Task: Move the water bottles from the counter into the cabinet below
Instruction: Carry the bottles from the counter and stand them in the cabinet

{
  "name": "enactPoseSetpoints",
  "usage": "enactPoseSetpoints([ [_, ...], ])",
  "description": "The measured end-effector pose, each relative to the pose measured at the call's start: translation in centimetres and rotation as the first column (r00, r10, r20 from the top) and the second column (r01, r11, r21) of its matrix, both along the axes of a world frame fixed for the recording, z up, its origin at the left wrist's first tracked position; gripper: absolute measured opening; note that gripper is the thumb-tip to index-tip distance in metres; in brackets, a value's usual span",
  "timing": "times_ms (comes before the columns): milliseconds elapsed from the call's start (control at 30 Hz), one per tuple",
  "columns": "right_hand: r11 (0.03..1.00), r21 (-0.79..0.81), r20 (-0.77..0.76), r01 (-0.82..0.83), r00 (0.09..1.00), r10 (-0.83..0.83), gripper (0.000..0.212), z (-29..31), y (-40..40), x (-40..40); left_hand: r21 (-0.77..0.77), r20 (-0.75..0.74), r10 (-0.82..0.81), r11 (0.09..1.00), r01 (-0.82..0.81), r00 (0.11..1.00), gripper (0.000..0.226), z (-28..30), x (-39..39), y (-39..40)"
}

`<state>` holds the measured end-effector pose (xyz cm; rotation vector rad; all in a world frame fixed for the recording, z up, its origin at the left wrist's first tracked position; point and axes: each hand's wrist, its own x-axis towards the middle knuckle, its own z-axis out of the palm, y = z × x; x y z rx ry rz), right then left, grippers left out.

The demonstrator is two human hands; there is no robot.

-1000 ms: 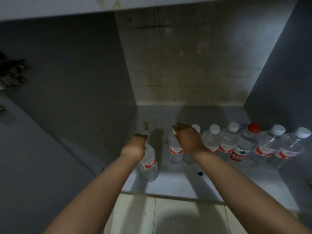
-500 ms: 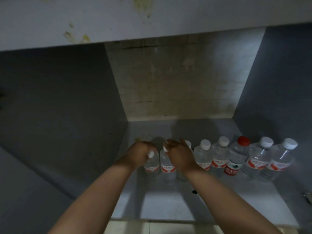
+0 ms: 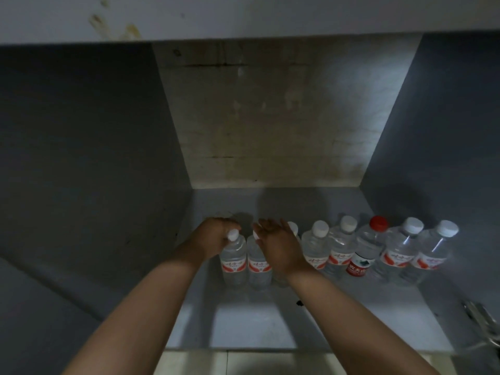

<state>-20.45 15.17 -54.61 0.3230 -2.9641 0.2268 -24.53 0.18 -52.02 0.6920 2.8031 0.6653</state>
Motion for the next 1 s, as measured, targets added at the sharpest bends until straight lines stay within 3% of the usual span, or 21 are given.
enactPoseSetpoints([
  [67,0.999,0.04,-0.05,0.019,0.999,-0.017,0.027,-0.1,0.1,0.0,-0.014,0.006,0.01,1.0,-0.01,1.0,0.043,-0.5,0.2,-0.1],
  [167,0.999,0.03,-0.072,0.043,0.997,-0.04,0.049,-0.5,0.1,-0.4,-0.091,-0.035,-0.011,0.996,0.008,0.999,0.055,-1.4,0.4,0.1],
  [400,0.999,0.019,-0.117,0.042,0.992,-0.039,0.049,-1.0,0.4,-0.3,-0.125,-0.041,0.077,0.989,-0.081,0.996,0.032,-1.7,0.5,1.3],
  [700,0.998,0.049,-0.164,0.043,0.986,-0.035,0.051,-1.4,0.4,-0.4,-0.19,-0.068,0.022,0.981,-0.035,0.997,0.038,-1.7,0.4,1.0],
  [867,0.995,0.095,-0.194,0.004,0.981,0.014,0.033,-1.4,0.5,-0.3,-0.148,-0.051,0.011,0.989,-0.019,0.999,0.03,-1.8,0.3,0.7],
  [1000,0.997,0.071,-0.184,0.043,0.982,-0.029,0.046,-1.8,0.4,-0.5,-0.212,-0.047,0.0,0.977,-0.01,0.999,0.038,-1.4,0.6,0.8],
])
